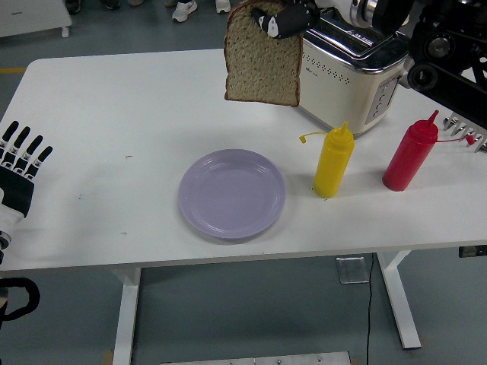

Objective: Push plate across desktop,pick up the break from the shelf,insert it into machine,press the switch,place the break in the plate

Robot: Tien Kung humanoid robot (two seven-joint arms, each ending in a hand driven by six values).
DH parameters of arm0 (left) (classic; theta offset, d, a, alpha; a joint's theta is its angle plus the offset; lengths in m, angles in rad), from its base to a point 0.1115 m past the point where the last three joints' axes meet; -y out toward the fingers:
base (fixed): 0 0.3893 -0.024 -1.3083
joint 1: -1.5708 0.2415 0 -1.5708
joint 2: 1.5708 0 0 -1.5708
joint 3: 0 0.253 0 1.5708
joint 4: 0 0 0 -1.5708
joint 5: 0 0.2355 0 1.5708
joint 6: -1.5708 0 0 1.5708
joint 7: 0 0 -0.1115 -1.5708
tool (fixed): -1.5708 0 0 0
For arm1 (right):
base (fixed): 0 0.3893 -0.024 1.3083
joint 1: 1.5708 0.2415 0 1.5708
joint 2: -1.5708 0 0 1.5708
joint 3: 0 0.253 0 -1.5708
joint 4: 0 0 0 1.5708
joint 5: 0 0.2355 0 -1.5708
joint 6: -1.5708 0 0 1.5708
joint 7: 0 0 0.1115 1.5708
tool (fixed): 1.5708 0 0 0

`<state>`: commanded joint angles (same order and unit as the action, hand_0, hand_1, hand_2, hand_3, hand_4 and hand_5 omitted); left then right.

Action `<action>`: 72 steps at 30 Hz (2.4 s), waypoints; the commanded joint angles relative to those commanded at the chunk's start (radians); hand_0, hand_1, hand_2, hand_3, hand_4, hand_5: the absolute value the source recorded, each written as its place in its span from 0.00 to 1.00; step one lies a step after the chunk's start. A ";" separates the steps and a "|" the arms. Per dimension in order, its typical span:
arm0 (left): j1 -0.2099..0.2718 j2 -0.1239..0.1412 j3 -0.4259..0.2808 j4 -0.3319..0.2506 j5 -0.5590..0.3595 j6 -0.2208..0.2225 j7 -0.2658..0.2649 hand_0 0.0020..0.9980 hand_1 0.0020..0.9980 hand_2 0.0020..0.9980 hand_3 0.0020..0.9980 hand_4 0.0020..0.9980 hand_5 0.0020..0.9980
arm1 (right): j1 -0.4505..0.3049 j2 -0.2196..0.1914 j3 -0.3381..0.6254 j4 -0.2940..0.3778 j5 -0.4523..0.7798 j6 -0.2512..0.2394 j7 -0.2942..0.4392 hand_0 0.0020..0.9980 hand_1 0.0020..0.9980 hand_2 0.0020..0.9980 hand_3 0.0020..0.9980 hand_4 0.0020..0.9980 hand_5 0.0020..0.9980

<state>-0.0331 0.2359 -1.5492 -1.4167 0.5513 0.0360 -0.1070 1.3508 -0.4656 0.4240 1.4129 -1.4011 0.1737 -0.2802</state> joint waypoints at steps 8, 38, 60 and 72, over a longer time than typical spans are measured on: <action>-0.003 -0.002 -0.001 0.002 0.000 0.000 0.000 0.80 0.85 0.91 0.86 0.62 1.00 | -0.012 0.053 -0.105 0.003 0.054 0.004 0.011 0.23 0.32 0.39 0.48 0.30 0.07; -0.007 -0.008 0.000 0.006 0.000 0.000 0.001 0.80 0.85 0.91 0.86 0.62 1.00 | -0.107 0.167 -0.201 -0.099 0.096 -0.049 0.042 0.26 0.32 0.39 0.48 0.31 0.08; -0.003 -0.009 0.005 0.006 0.000 -0.001 0.001 0.80 0.85 0.91 0.86 0.62 1.00 | -0.128 0.205 -0.222 -0.159 0.098 -0.049 0.050 0.64 0.69 0.71 0.72 0.56 0.25; -0.005 -0.009 0.004 0.006 -0.001 -0.001 0.001 0.80 0.85 0.91 0.86 0.62 1.00 | -0.128 0.211 -0.223 -0.179 0.095 -0.057 0.071 0.85 0.86 0.93 0.96 0.69 0.33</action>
<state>-0.0382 0.2270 -1.5453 -1.4105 0.5505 0.0350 -0.1063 1.2227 -0.2550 0.2014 1.2342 -1.3058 0.1170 -0.2092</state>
